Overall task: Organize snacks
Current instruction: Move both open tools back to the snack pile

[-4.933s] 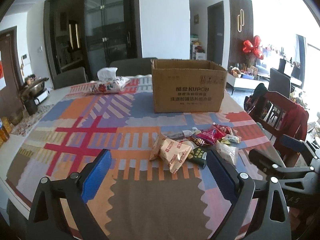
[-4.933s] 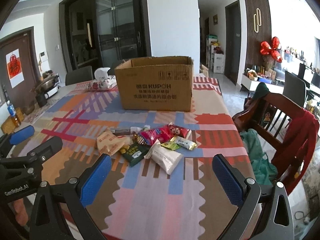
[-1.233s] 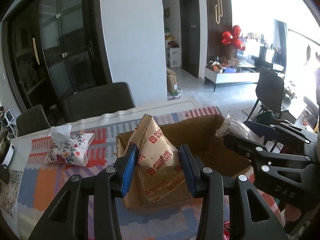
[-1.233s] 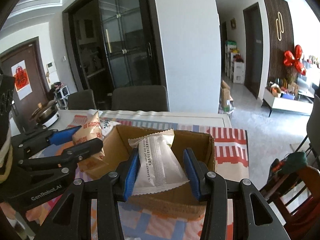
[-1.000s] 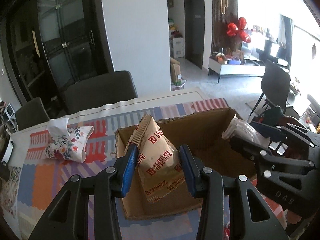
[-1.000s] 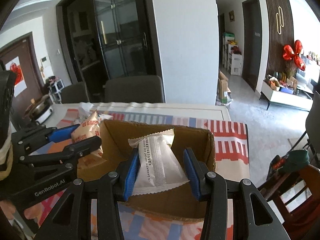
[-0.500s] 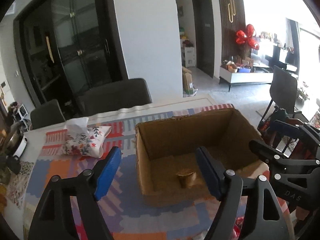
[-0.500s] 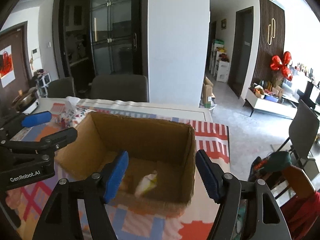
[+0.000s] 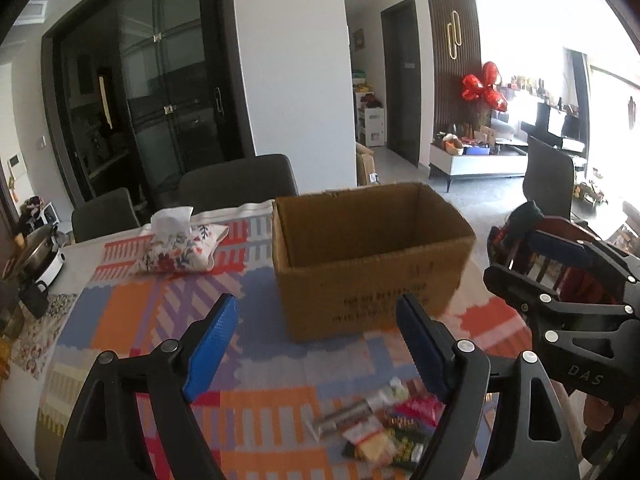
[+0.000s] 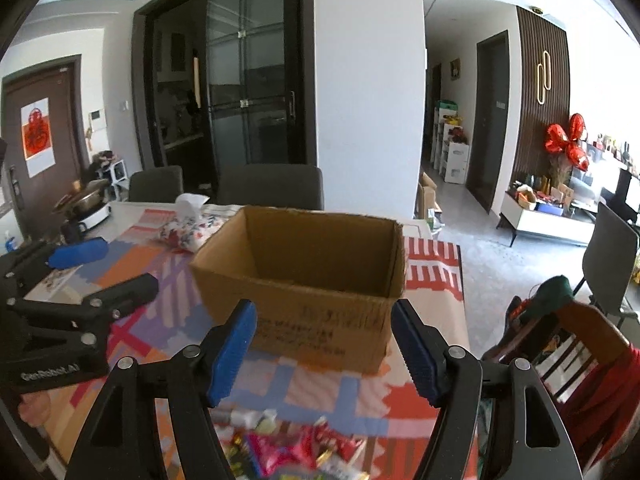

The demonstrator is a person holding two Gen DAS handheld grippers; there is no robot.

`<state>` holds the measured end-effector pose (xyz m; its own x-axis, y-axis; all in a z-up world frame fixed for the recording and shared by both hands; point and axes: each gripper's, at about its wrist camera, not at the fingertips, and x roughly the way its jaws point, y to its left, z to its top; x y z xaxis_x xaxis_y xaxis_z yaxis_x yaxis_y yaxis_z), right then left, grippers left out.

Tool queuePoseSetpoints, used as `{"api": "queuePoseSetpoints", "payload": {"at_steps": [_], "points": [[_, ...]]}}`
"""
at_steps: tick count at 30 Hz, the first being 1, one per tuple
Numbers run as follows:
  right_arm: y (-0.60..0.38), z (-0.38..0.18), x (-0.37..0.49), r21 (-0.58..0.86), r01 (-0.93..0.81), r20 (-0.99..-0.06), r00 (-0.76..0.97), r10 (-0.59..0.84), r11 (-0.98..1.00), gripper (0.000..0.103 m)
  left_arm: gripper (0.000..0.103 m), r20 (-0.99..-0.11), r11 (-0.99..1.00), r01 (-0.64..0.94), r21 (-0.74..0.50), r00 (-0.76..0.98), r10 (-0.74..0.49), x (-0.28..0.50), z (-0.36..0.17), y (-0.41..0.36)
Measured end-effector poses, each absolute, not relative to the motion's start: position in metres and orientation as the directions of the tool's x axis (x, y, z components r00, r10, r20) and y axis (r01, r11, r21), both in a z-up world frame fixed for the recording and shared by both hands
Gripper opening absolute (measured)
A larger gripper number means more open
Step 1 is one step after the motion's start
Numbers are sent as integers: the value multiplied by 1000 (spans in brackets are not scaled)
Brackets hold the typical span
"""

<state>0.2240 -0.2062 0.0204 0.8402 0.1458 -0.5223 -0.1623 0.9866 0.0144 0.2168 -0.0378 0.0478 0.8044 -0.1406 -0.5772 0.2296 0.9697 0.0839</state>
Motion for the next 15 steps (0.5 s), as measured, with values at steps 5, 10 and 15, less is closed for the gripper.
{"api": "queuePoseSetpoints", "payload": {"at_steps": [5, 10, 15], "points": [[-203, 11, 195, 1, -174, -525, 838, 149, 985, 70, 81, -583, 964, 250, 92, 798, -151, 192, 39, -40], [-204, -4, 173, -11, -182, -547, 824, 146, 983, 70, 81, -597, 953, 283, 104, 784, -168, 172, 26, -43], [-205, -24, 159, 7, -191, -585, 795, 159, 981, 70, 81, -626, 945, 308, 107, 759, -177, 161, 5, -45]]}}
